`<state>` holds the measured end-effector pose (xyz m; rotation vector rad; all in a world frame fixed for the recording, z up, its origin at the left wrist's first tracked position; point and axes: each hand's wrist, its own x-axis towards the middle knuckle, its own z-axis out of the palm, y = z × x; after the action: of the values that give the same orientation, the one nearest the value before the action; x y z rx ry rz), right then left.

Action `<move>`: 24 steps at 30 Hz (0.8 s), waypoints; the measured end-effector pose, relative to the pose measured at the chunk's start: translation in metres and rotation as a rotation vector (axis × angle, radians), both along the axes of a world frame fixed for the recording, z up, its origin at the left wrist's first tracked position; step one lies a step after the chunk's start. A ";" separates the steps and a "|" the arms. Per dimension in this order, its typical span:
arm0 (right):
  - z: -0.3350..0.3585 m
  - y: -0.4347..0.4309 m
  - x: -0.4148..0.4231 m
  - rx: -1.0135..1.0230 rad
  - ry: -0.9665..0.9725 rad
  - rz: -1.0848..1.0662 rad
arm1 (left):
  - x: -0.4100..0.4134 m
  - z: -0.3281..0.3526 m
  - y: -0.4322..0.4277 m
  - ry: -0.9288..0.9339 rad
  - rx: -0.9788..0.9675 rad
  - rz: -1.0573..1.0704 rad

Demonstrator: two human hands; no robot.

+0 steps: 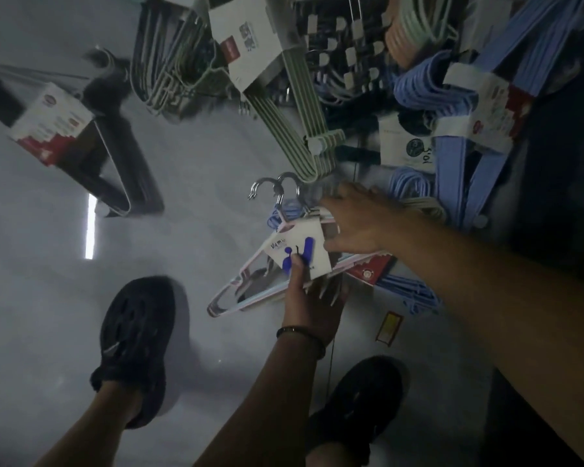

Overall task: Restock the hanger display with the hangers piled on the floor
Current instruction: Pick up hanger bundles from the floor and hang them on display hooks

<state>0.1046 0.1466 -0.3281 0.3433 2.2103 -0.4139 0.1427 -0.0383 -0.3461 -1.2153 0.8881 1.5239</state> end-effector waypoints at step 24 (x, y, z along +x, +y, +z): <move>0.611 -0.039 0.052 0.426 0.911 -0.950 | -0.139 0.568 0.043 0.939 0.147 -0.866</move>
<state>0.1561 0.1077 0.2829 1.7528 2.8749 -0.6781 0.0032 0.0048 0.2216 0.1316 1.5868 1.3223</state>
